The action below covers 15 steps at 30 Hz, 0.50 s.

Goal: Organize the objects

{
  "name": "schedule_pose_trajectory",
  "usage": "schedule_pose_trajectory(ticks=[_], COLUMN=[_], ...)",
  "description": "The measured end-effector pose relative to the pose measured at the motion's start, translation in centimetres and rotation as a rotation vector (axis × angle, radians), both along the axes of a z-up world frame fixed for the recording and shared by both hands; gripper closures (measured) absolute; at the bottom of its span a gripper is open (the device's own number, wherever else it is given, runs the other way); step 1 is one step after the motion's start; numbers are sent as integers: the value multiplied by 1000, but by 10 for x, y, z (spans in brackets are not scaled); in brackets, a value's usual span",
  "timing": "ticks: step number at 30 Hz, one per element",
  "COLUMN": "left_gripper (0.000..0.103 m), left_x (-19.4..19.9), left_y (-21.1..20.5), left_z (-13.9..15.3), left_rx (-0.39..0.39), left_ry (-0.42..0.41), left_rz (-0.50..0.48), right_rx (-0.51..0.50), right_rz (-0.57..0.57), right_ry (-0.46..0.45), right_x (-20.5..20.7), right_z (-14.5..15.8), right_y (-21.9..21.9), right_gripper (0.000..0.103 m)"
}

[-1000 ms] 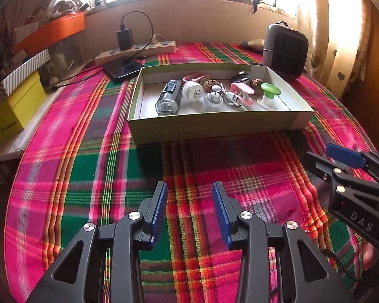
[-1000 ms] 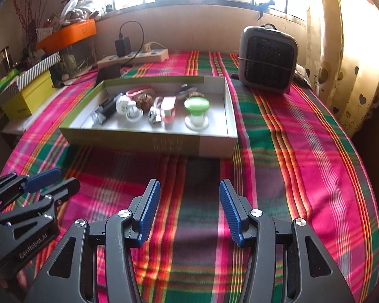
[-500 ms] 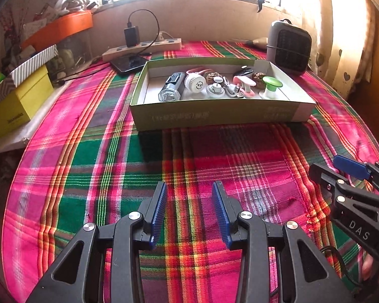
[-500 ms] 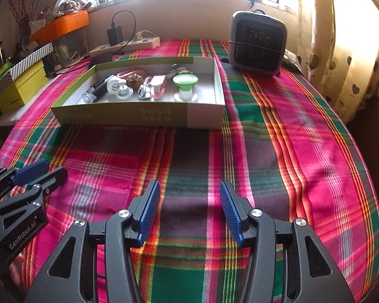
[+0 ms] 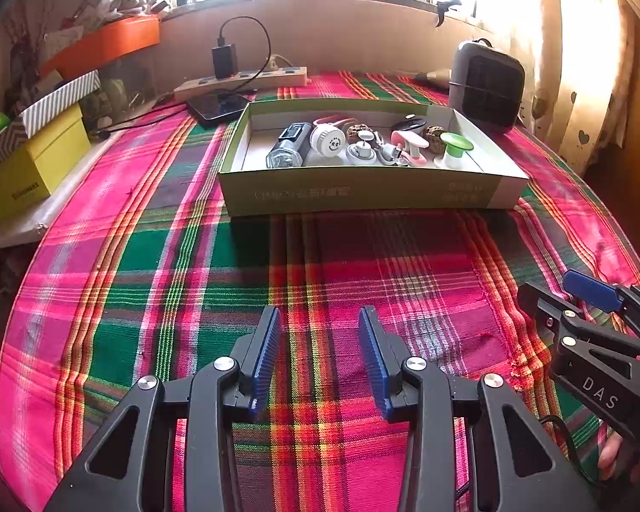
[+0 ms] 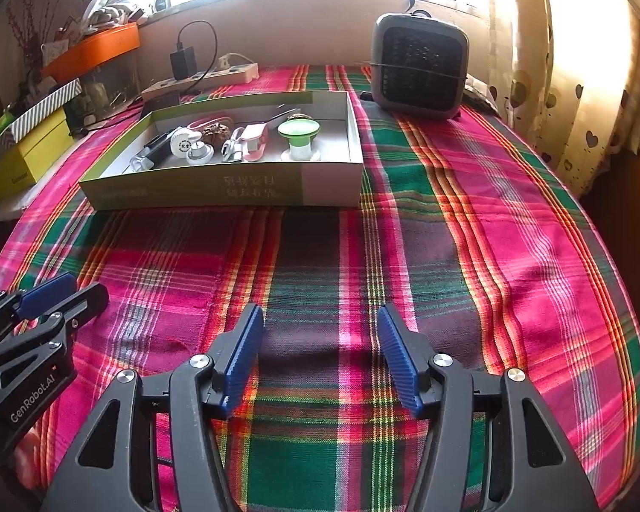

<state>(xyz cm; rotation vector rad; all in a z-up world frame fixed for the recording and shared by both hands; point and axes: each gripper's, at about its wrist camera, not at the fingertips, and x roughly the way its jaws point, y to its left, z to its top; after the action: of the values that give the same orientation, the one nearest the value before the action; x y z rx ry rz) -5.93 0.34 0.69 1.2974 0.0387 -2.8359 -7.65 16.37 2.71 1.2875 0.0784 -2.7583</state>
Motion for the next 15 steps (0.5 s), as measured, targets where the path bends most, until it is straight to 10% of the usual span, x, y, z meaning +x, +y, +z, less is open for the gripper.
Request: schedule_pose_trajectory(ticks=[15], left_gripper=[66], left_x=[1], left_y=[0], left_z=[0], left_rx=[0], left_ry=[1], left_rz=[-1], right_rx=[0], right_rz=[0], right_ry=[1], right_x=[0], right_z=[0], right_y=[0], right_gripper=[45])
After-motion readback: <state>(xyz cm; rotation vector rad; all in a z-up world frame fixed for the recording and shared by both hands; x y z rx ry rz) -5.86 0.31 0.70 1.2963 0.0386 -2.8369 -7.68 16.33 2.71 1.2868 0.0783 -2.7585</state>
